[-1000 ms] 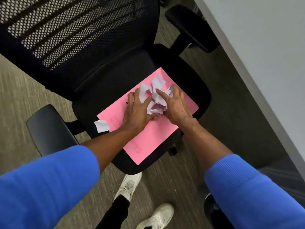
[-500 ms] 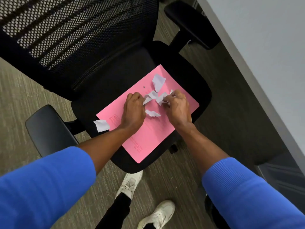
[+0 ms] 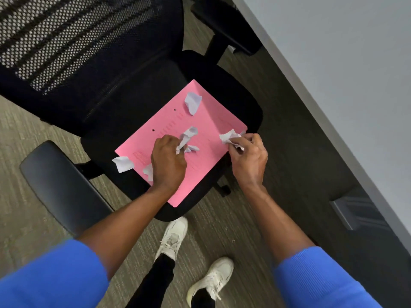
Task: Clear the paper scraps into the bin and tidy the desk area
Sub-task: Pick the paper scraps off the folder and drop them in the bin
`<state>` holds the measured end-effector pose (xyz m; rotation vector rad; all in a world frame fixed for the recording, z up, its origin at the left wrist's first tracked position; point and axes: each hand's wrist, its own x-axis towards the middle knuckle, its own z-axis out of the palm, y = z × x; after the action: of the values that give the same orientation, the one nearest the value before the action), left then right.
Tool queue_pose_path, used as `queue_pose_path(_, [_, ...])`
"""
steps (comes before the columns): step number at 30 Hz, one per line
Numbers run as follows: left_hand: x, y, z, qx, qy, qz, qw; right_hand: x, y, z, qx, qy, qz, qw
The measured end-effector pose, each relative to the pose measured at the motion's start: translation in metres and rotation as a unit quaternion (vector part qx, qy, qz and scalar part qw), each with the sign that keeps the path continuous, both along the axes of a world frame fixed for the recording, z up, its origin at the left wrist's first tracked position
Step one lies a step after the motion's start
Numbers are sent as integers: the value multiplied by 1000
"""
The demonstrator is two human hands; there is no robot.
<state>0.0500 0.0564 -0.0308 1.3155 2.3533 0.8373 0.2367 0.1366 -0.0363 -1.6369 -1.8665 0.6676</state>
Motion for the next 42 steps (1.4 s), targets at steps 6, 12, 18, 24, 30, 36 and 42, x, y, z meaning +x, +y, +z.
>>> queue_pose_path(6, [72, -13, -1, 3, -24, -86, 996, 60, -46, -3, -43, 23, -95, 994])
queue_pose_path(12, [149, -30, -16, -22, -37, -186, 982, 131, -103, -16, -107, 43, -213, 970])
queue_pose_path(18, [235, -61, -47, -72, -31, -257, 963, 216, -174, -58, -210, -12, -323, 923])
queue_pose_path(24, [324, -89, -81, -190, -46, -315, 929, 293, -233, -97, -205, 44, -400, 892])
queue_pose_path(30, [400, -109, -125, -178, 14, -436, 882, 354, -253, -131, -212, 45, -451, 866])
queue_pose_path(36, [450, -122, -178, -283, -56, -385, 877, 393, -266, -157, -184, 44, -425, 885])
queue_pose_path(42, [483, -123, -213, -303, -68, -396, 864, 422, -268, -200, -210, 17, -431, 877])
